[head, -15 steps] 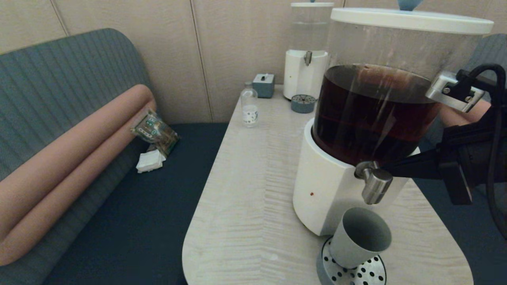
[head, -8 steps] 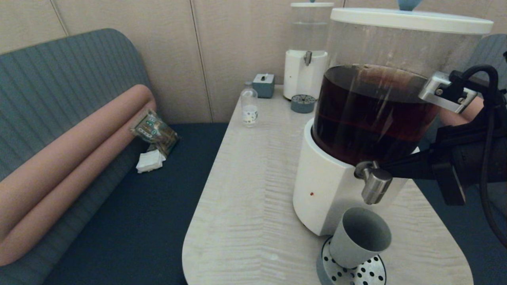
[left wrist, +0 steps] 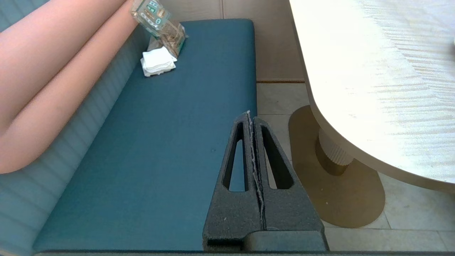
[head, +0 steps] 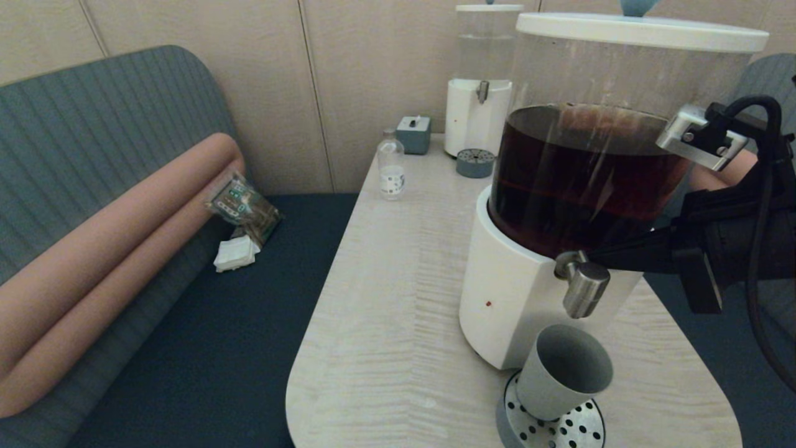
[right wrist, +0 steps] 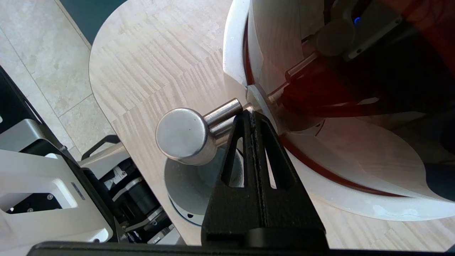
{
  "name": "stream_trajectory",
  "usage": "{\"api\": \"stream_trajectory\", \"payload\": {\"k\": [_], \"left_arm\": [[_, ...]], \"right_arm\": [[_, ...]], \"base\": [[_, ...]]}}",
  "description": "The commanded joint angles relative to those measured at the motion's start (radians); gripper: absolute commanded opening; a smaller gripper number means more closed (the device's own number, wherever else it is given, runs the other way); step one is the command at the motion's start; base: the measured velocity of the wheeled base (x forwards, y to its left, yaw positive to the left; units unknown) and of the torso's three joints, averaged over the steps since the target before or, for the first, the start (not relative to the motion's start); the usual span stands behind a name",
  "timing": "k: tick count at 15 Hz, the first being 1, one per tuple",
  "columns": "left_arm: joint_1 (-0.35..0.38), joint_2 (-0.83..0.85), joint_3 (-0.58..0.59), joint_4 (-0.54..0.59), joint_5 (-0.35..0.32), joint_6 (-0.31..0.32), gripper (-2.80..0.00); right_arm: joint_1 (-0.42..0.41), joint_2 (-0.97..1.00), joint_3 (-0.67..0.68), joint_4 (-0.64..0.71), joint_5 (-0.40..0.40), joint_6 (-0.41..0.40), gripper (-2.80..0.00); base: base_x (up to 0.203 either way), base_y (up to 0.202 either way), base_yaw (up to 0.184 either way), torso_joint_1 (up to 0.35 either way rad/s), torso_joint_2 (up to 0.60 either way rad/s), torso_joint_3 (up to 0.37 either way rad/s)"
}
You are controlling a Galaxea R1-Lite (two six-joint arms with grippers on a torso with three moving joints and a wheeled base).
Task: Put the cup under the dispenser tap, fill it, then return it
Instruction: Turn on the faucet
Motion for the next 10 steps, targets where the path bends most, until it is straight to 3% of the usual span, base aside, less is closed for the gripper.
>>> {"api": "stream_trajectory", "payload": {"k": [1, 10], "left_arm": [[0.0, 0.002, 0.0, 0.0, 0.0, 0.0, -2.8], [0.0, 0.002, 0.0, 0.0, 0.0, 0.0, -2.8]], "right_arm": [[0.004, -0.003, 0.001, 0.002, 0.003, -0.001, -2.8], [0.031, -0.011, 0.024, -0.049, 0.005, 0.007, -2.8]], "base": [[0.0, 0.0, 0.0, 0.0, 0.0, 0.0], [0.0, 0.0, 0.0, 0.0, 0.0, 0.0]]}}
